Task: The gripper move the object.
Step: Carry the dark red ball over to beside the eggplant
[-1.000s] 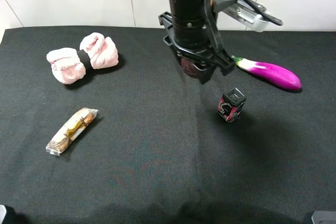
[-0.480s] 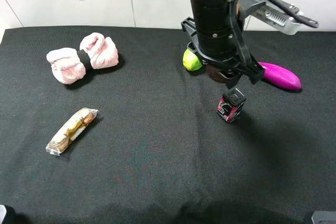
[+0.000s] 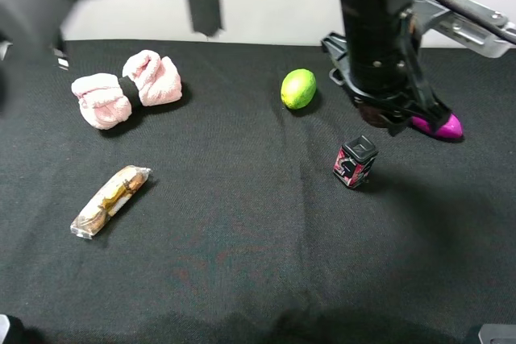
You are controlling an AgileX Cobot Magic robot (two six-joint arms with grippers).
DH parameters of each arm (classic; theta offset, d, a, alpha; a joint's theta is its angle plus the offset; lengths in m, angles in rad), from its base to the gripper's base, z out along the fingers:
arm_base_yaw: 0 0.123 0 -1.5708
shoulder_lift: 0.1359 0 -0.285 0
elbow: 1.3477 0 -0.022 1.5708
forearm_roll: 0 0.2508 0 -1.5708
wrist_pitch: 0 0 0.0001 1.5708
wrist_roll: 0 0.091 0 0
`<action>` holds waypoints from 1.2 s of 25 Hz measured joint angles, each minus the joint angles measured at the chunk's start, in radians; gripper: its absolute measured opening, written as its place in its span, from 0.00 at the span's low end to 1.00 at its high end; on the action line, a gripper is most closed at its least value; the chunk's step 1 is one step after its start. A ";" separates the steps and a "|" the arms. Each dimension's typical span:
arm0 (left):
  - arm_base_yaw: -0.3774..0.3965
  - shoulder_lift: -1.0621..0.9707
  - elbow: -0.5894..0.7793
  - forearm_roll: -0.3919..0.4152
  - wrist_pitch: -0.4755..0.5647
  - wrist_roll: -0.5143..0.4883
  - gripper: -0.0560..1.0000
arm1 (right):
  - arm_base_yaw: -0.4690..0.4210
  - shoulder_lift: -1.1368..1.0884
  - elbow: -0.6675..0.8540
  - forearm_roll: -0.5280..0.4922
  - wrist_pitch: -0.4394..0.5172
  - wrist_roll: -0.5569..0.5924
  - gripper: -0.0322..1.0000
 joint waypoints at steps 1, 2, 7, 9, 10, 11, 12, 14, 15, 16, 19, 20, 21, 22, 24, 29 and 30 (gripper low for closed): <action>-0.005 0.016 -0.028 0.000 0.001 0.000 0.60 | 0.000 0.000 0.000 0.000 0.000 0.000 0.70; -0.008 0.035 -0.050 0.000 0.003 0.000 0.60 | 0.000 0.000 0.000 0.000 0.000 0.000 0.70; -0.023 0.109 -0.136 -0.001 0.007 0.007 0.60 | 0.000 0.000 0.000 0.000 0.000 0.000 0.70; -0.029 0.127 -0.143 -0.002 -0.007 0.010 0.60 | 0.000 0.000 0.000 0.000 0.000 0.000 0.70; -0.029 0.136 -0.146 -0.002 -0.012 0.011 0.60 | 0.000 0.000 0.000 0.000 0.000 0.000 0.70; -0.029 0.146 -0.146 -0.006 -0.019 0.012 0.60 | 0.000 0.000 0.000 0.000 0.000 0.000 0.70; -0.032 0.154 -0.149 -0.008 -0.027 0.014 0.60 | 0.000 0.000 0.000 0.000 0.000 0.000 0.70; -0.032 0.168 -0.148 -0.008 -0.039 0.025 0.60 | 0.000 0.000 0.000 0.000 0.000 0.000 0.70; -0.033 0.172 -0.148 -0.008 -0.046 0.030 0.60 | 0.000 0.000 0.000 0.000 0.000 0.000 0.70; -0.034 0.177 -0.148 -0.008 -0.054 0.034 0.60 | 0.000 0.000 0.000 0.000 0.000 0.000 0.70; -0.035 0.193 -0.148 -0.016 -0.071 0.036 0.60 | 0.000 0.000 0.000 0.001 0.000 0.000 0.70; -0.035 0.201 -0.148 -0.016 -0.077 0.038 0.60 | 0.000 0.000 0.000 0.001 0.000 0.000 0.70; -0.035 0.210 -0.148 -0.016 -0.085 0.041 0.60 | 0.000 0.000 0.000 0.001 0.000 0.000 0.70; -0.035 0.218 -0.148 -0.016 -0.090 0.048 0.60 | 0.000 0.000 0.000 0.001 0.000 0.000 0.70; -0.035 0.235 -0.148 -0.029 -0.104 0.056 0.60 | 0.000 0.000 0.000 0.001 0.000 0.000 0.70; -0.035 0.259 -0.148 -0.039 -0.139 0.084 0.60 | 0.000 0.000 0.000 0.001 0.000 0.000 0.70; -0.035 0.260 -0.148 -0.039 -0.143 0.085 0.60 | 0.000 0.000 0.000 0.001 0.000 0.000 0.70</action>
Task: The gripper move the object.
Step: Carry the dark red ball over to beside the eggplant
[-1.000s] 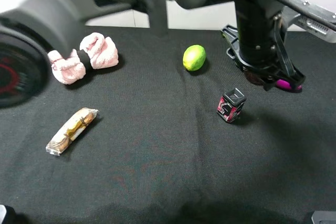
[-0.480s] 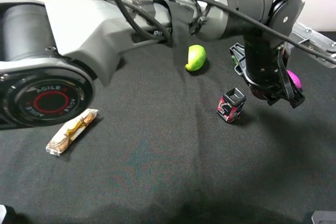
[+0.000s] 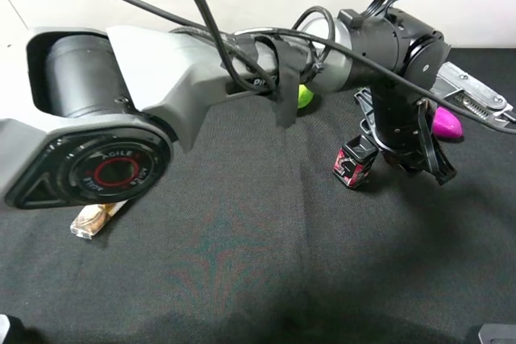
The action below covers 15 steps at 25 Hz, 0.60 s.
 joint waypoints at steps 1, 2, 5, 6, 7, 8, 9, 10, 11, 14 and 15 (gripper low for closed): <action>0.000 0.002 0.000 0.000 -0.004 0.001 0.60 | 0.000 0.000 0.000 0.001 0.000 0.000 0.70; 0.000 0.003 0.000 0.000 -0.013 0.001 0.60 | 0.000 0.000 0.000 0.001 0.000 0.000 0.70; 0.000 0.014 0.000 -0.002 -0.038 0.001 0.60 | 0.000 0.000 0.000 0.001 0.000 0.000 0.70; 0.000 0.020 0.000 -0.002 -0.050 0.001 0.60 | 0.000 0.000 0.000 0.001 0.000 0.000 0.70; 0.000 0.024 0.000 -0.002 -0.063 0.002 0.60 | 0.000 0.000 0.000 0.001 0.000 0.000 0.70; 0.000 0.030 0.000 -0.003 -0.074 0.006 0.60 | 0.000 0.000 0.000 0.001 0.000 0.000 0.70; 0.000 0.035 0.000 -0.003 -0.086 0.012 0.60 | 0.000 0.000 0.000 0.001 0.000 0.000 0.70; 0.000 0.040 0.000 -0.004 -0.099 0.021 0.60 | 0.000 0.000 0.000 0.001 0.000 0.000 0.70; 0.000 0.044 0.000 -0.006 -0.111 0.029 0.60 | 0.000 0.000 0.000 0.001 0.000 0.000 0.70; 0.000 0.048 0.000 -0.006 -0.132 0.049 0.60 | 0.000 0.000 0.000 0.001 0.000 0.000 0.70; 0.000 0.048 0.000 -0.006 -0.141 0.051 0.60 | 0.000 0.000 0.000 0.001 0.000 0.000 0.70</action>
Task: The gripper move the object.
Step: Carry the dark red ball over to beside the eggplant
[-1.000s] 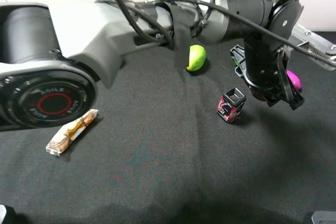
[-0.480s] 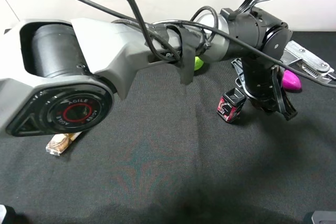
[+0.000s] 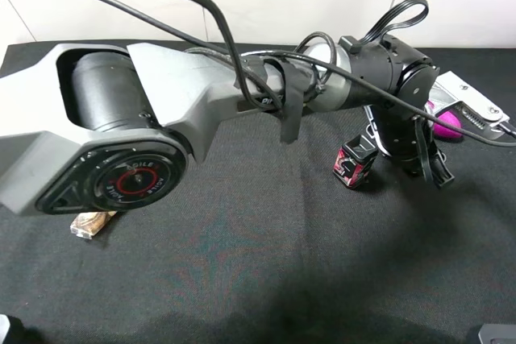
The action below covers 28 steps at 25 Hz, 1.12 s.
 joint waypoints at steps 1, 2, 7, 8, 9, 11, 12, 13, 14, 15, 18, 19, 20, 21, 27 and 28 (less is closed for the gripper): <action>0.000 0.000 0.000 0.000 -0.008 0.000 0.60 | 0.000 0.000 0.000 0.000 0.000 0.000 0.70; 0.000 0.000 0.000 0.000 -0.011 0.000 0.60 | 0.000 0.000 0.000 0.000 0.000 0.000 0.70; 0.000 0.000 0.000 0.000 -0.013 0.003 0.60 | 0.000 0.000 0.000 0.000 0.000 0.000 0.70; 0.000 0.000 0.000 0.000 -0.013 0.003 0.60 | 0.000 0.000 0.000 0.000 0.000 0.000 0.70; 0.000 0.000 0.000 0.000 -0.013 0.003 0.60 | 0.000 0.000 0.000 0.000 0.000 0.000 0.70; 0.000 0.000 0.000 0.000 -0.014 0.003 0.60 | 0.000 0.000 0.000 0.000 0.000 0.000 0.70; 0.000 0.000 0.000 0.000 -0.014 0.003 0.60 | 0.000 0.000 0.000 0.000 0.000 0.000 0.70; 0.000 0.000 0.000 0.000 -0.014 0.003 0.60 | 0.000 0.000 0.000 0.000 0.000 0.000 0.70; 0.000 0.000 0.000 0.000 -0.014 0.003 0.60 | 0.000 0.000 0.000 0.000 0.000 0.000 0.70; 0.000 0.000 0.000 0.000 -0.014 0.003 0.60 | 0.000 0.000 0.000 0.000 0.000 0.000 0.70; 0.000 0.000 0.000 0.000 -0.013 0.003 0.60 | 0.000 0.000 0.000 0.000 0.001 0.000 0.70; 0.000 0.000 0.000 0.000 -0.012 0.003 0.60 | 0.000 0.000 0.000 0.000 0.001 0.000 0.70; 0.000 0.000 0.000 0.000 -0.012 0.003 0.60 | 0.000 0.000 0.000 0.000 0.001 0.000 0.70; 0.000 0.000 0.000 0.000 -0.011 0.003 0.60 | 0.000 0.000 0.000 0.000 0.001 0.000 0.70; 0.000 0.000 0.000 0.000 -0.011 0.003 0.60 | 0.000 0.000 0.000 0.000 0.001 0.000 0.70; 0.000 0.000 0.000 0.000 -0.011 0.003 0.61 | 0.000 0.000 0.000 0.000 0.001 0.000 0.70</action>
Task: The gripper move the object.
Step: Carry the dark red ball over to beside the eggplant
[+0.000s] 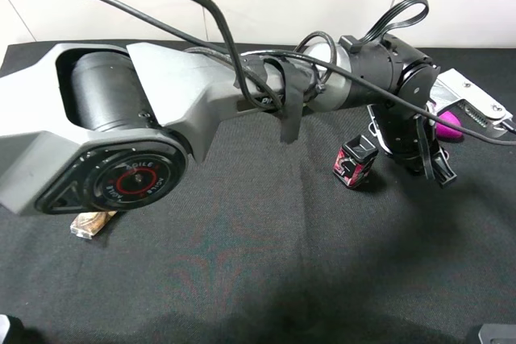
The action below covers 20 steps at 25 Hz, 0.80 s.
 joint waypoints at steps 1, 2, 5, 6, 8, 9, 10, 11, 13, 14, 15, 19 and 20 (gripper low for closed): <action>0.000 0.000 0.000 0.000 0.000 0.000 0.63 | 0.000 0.000 0.000 0.000 0.000 0.000 0.70; 0.000 0.000 0.000 0.000 0.000 0.000 0.65 | 0.000 0.000 0.000 0.000 0.000 0.000 0.70; 0.000 0.000 0.000 0.000 0.000 0.000 0.72 | 0.000 0.000 0.000 0.000 0.000 0.000 0.70; 0.000 0.000 0.000 0.000 0.000 0.000 0.74 | 0.000 0.000 0.000 0.000 0.000 0.000 0.70; 0.000 0.000 0.000 0.000 0.001 0.000 0.76 | 0.000 0.000 0.000 0.000 0.000 0.000 0.70; 0.000 0.000 0.000 0.000 0.001 0.000 0.77 | 0.000 0.000 0.000 0.000 0.000 0.000 0.70; 0.000 0.000 0.000 0.000 0.002 0.000 0.77 | 0.000 0.000 0.000 0.000 0.000 0.000 0.70; 0.000 0.000 0.000 0.000 0.003 0.000 0.77 | 0.000 0.000 0.000 0.000 -0.001 0.000 0.70; 0.000 0.000 0.000 0.000 0.003 0.000 0.78 | 0.000 0.000 0.000 0.000 -0.001 0.000 0.70; 0.000 0.000 0.000 0.000 0.003 0.000 0.78 | 0.000 0.000 0.000 0.000 -0.001 0.000 0.70; 0.000 0.000 0.000 0.000 0.004 0.000 0.78 | 0.000 0.000 0.000 0.000 -0.001 0.000 0.70; 0.000 0.000 0.000 0.000 0.005 0.000 0.78 | 0.000 0.000 0.000 0.000 -0.001 0.000 0.70; 0.000 0.000 0.000 0.000 0.007 0.000 0.78 | 0.000 0.000 0.000 0.000 -0.001 0.000 0.70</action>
